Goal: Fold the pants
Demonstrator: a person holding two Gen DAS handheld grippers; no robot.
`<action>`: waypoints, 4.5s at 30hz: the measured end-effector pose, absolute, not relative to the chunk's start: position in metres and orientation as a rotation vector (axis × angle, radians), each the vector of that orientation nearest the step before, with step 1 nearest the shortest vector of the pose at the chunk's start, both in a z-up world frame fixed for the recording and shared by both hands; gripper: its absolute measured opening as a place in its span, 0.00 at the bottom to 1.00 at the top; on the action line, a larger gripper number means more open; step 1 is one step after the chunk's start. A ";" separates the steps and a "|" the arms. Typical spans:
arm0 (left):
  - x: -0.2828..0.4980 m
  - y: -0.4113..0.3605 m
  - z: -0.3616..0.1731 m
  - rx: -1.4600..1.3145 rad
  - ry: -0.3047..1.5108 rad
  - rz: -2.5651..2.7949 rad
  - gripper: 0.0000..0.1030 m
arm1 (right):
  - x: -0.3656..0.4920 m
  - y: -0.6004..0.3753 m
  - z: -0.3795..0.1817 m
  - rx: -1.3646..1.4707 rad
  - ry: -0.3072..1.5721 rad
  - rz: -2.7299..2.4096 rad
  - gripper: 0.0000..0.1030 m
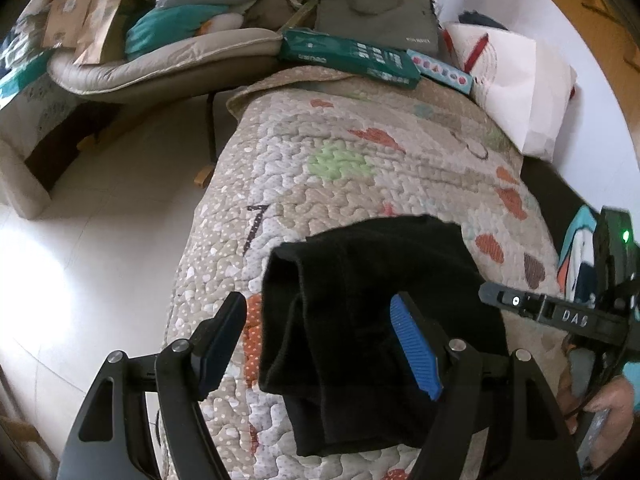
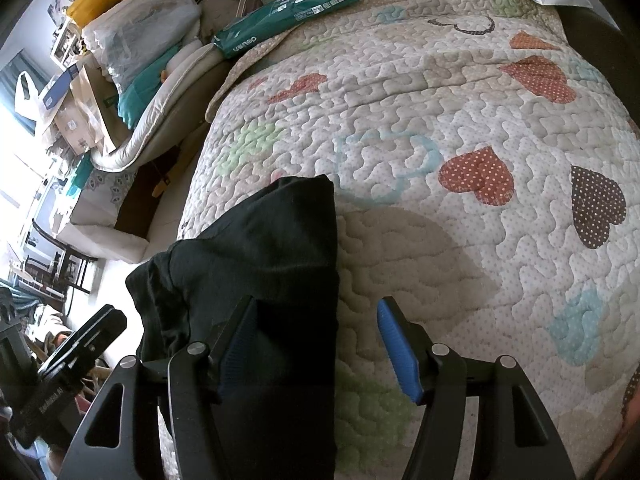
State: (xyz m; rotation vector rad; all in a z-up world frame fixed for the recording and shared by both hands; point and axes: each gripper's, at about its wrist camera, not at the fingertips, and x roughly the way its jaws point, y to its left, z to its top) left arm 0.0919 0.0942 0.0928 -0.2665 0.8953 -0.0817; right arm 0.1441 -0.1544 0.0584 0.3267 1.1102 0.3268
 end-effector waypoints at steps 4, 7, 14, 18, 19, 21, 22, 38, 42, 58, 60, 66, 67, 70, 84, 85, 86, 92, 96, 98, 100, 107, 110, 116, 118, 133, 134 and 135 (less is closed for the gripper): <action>0.090 0.120 0.099 -0.381 0.846 -0.056 0.72 | 0.149 -0.157 0.058 0.357 1.105 0.325 0.66; 0.094 0.142 0.094 -0.513 0.853 -0.052 0.72 | 0.153 -0.158 0.057 0.385 1.101 0.330 0.66; 0.106 0.151 0.050 -0.711 0.989 -0.125 0.72 | 0.161 -0.149 0.047 0.406 1.113 0.361 0.71; 0.108 0.139 0.043 -0.677 1.011 -0.162 0.72 | 0.167 -0.144 0.038 0.437 1.128 0.379 0.72; 0.110 0.135 0.041 -0.668 1.020 -0.184 0.72 | 0.167 -0.143 0.037 0.443 1.130 0.384 0.73; 0.113 0.128 0.035 -0.660 1.037 -0.208 0.72 | 0.170 -0.141 0.034 0.451 1.135 0.392 0.73; 0.114 0.124 0.031 -0.661 1.051 -0.224 0.72 | 0.170 -0.141 0.033 0.455 1.137 0.395 0.74; 0.132 0.104 0.008 -0.675 1.057 -0.313 1.00 | 0.183 -0.129 0.011 0.559 1.191 0.462 0.79; 0.130 0.094 0.017 -0.556 1.061 -0.272 0.63 | 0.179 -0.128 0.015 0.547 1.199 0.478 0.67; 0.127 0.108 0.047 -0.676 1.013 -0.323 0.35 | 0.172 -0.103 0.091 0.387 1.084 0.543 0.29; 0.135 0.109 0.060 -0.666 0.990 -0.318 0.35 | 0.176 -0.104 0.101 0.392 1.060 0.545 0.29; 0.174 0.110 0.088 -0.625 0.944 -0.327 0.35 | 0.199 -0.108 0.125 0.418 0.989 0.529 0.29; 0.183 0.110 0.090 -0.621 0.942 -0.330 0.35 | 0.205 -0.108 0.128 0.419 0.982 0.523 0.29; 0.202 0.105 0.090 -0.607 0.943 -0.332 0.35 | 0.222 -0.110 0.128 0.418 0.975 0.507 0.29; 0.279 0.082 0.051 -0.585 1.034 -0.284 0.35 | 0.294 -0.129 0.074 0.480 1.044 0.443 0.29; 0.282 0.083 0.048 -0.590 1.039 -0.281 0.35 | 0.297 -0.130 0.070 0.485 1.049 0.444 0.29; 0.285 0.084 0.043 -0.602 1.044 -0.280 0.36 | 0.299 -0.130 0.067 0.489 1.052 0.445 0.29; 0.292 0.100 0.020 -0.738 1.053 -0.304 0.49 | 0.305 -0.139 0.043 0.522 1.061 0.425 0.40; 0.292 0.110 0.006 -0.869 1.047 -0.338 0.54 | 0.304 -0.152 0.027 0.558 1.078 0.370 0.65; 0.292 0.116 0.002 -0.943 1.048 -0.361 0.56 | 0.303 -0.163 0.020 0.605 1.085 0.362 0.71; 0.291 0.125 -0.006 -1.058 1.052 -0.384 0.57 | 0.300 -0.169 0.020 0.644 1.086 0.360 0.72; 0.276 0.142 -0.015 -1.262 1.040 -0.384 0.63 | 0.273 -0.188 0.055 0.608 1.035 0.326 0.72; 0.264 0.151 -0.010 -1.315 1.015 -0.362 0.70 | 0.251 -0.195 0.069 0.561 1.022 0.309 0.72; 0.227 0.168 0.022 -1.180 1.025 -0.255 0.70 | 0.191 -0.198 0.088 0.463 1.031 0.295 0.72; 0.212 0.162 0.044 -1.046 1.029 -0.224 0.70 | 0.169 -0.195 0.093 0.425 1.027 0.311 0.72; 0.033 0.057 0.208 -0.237 0.549 -0.001 0.88 | 0.072 -0.164 0.159 0.107 0.710 0.267 0.80; 0.021 0.054 0.217 -0.230 0.492 0.008 0.93 | 0.065 -0.162 0.165 0.082 0.664 0.241 0.84; 0.009 0.053 0.226 -0.229 0.437 0.011 0.95 | 0.059 -0.161 0.169 0.063 0.624 0.215 0.88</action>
